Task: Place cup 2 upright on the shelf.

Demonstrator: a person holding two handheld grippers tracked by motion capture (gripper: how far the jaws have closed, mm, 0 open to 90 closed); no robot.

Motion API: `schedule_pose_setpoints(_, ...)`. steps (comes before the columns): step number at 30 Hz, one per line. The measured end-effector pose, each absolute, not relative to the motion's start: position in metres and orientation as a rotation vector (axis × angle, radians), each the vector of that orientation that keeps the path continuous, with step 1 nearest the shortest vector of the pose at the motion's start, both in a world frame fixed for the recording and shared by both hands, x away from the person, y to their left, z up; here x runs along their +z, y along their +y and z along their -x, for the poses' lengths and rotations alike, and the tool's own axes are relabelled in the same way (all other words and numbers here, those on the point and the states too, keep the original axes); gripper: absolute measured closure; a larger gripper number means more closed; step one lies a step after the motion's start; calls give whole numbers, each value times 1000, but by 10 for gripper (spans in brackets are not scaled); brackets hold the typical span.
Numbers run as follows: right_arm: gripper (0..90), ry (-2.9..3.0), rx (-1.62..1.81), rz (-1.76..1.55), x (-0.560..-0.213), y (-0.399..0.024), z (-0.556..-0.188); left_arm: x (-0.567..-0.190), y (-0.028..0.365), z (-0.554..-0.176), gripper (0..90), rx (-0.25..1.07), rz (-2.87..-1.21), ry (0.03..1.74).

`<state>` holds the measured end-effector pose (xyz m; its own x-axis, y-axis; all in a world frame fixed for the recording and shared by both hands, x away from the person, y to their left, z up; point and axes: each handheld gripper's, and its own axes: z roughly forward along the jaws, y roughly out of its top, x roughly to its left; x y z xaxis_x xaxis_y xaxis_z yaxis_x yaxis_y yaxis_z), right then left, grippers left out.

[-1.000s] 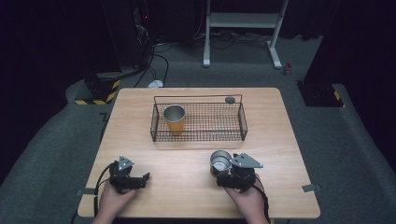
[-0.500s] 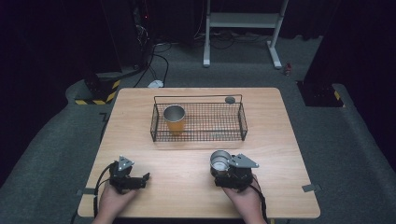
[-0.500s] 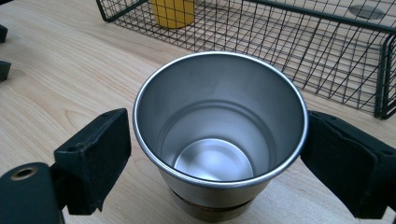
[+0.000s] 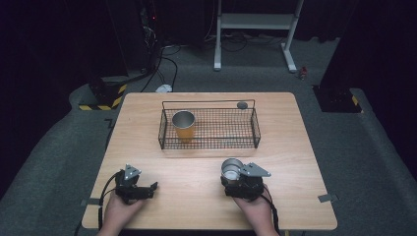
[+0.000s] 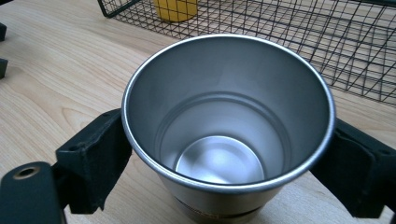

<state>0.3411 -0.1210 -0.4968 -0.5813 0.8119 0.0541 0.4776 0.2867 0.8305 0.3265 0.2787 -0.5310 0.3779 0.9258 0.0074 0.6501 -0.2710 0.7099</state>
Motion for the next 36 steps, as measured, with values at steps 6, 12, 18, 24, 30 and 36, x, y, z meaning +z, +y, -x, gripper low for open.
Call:
schedule_pose_setpoints(6, 146, 2156, 1205, -1159, -500, -120, -342, -531, 278, -326, 6, 571, -2014, 1356)
schedule_pose_setpoints(12, 180, 2148, 1198, -1147, -501, -121, -342, -531, 278, -326, 7, 570, -2011, 1360)
schedule_pose_setpoints(18, 183, 2150, 1189, -1137, -500, -121, -341, -531, 278, -326, 7, 569, -2011, 1361)
schedule_pose_setpoints(24, 184, 2153, 1183, -1137, -500, -120, -341, -531, 278, -326, 7, 569, -2010, 1361)
schedule_pose_setpoints(30, 185, 2154, 1178, -1133, -500, -120, -341, -531, 278, -326, 7, 568, -2011, 1361)
schedule_pose_setpoints(36, 186, 2144, 1183, -1132, -498, -120, -340, -531, 278, -326, 7, 569, -2010, 1361)
